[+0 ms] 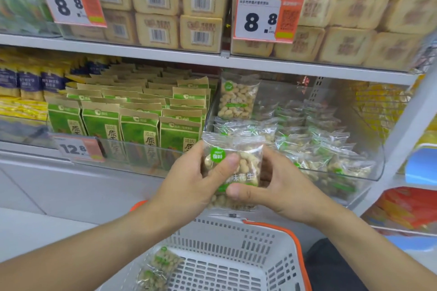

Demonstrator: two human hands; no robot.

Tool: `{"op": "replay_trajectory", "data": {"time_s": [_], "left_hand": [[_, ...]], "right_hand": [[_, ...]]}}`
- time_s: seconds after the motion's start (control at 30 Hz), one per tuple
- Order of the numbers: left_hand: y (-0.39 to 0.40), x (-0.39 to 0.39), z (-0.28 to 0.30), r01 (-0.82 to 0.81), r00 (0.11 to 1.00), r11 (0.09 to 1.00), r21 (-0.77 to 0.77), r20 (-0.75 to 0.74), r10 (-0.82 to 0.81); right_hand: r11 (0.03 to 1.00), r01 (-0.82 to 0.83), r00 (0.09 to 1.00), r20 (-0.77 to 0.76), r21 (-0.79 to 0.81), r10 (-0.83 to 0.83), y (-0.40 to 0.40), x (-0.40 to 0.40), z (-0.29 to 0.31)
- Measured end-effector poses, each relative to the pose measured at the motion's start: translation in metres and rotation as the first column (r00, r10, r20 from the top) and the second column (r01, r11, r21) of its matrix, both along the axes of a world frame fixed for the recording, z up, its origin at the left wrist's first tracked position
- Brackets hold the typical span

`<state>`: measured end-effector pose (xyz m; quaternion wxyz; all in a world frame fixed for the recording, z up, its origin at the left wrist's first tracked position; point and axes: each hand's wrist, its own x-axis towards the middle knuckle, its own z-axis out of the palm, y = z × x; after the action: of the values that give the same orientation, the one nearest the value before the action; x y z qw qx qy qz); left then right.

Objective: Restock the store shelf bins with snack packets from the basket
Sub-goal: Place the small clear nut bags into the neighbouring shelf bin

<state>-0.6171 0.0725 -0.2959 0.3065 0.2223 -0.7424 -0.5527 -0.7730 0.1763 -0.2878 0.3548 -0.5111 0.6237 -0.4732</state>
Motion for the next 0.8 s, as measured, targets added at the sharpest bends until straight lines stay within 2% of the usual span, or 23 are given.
{"op": "replay_trajectory", "data": {"time_s": [0.07, 0.13, 0.27, 0.33, 0.4, 0.5, 0.6, 0.73, 0.8], "left_hand": [[0.002, -0.006, -0.004, -0.088, 0.995, 0.986, -0.142, 0.029, 0.093], [-0.002, -0.01, -0.006, -0.144, 0.98, 0.935, -0.325, 0.085, 0.181], [-0.013, -0.013, -0.011, -0.163, 0.971, 0.878, -0.451, 0.086, 0.224], [-0.022, -0.014, -0.018, -0.166, 0.949, 0.731, -0.662, 0.093, 0.3], [-0.03, -0.017, -0.026, -0.128, 0.916, 0.598, -0.791, 0.136, 0.376], [-0.038, -0.021, -0.031, -0.107, 0.876, 0.535, -0.838, 0.175, 0.449], [-0.045, -0.027, -0.036, -0.135, 0.877, 0.477, -0.868, 0.119, 0.465], [-0.05, -0.033, -0.043, -0.15, 0.909, 0.521, -0.84, 0.09, 0.407], [-0.05, -0.032, -0.043, -0.165, 0.911, 0.555, -0.816, 0.09, 0.403]], "right_hand": [[1.0, 0.019, 0.999, 0.045, -0.025, -0.018, 0.001, -0.003, 0.0], [0.995, 0.074, 0.996, 0.049, -0.07, -0.07, 0.0, -0.011, 0.005], [0.926, 0.308, 0.95, 0.017, -0.216, -0.312, 0.0, -0.041, 0.018], [0.867, 0.426, 0.901, 0.037, -0.259, -0.431, -0.001, -0.062, 0.023], [0.839, 0.486, 0.872, 0.072, -0.246, -0.485, -0.005, -0.084, 0.024], [0.83, 0.53, 0.846, 0.161, -0.173, -0.507, -0.024, -0.112, 0.021], [0.819, 0.561, 0.825, 0.161, -0.119, -0.542, -0.052, -0.133, 0.025], [0.805, 0.593, 0.799, 0.13, -0.008, -0.588, -0.094, -0.165, 0.019], [0.831, 0.554, 0.82, 0.141, 0.048, -0.555, -0.111, -0.172, 0.014]]}}
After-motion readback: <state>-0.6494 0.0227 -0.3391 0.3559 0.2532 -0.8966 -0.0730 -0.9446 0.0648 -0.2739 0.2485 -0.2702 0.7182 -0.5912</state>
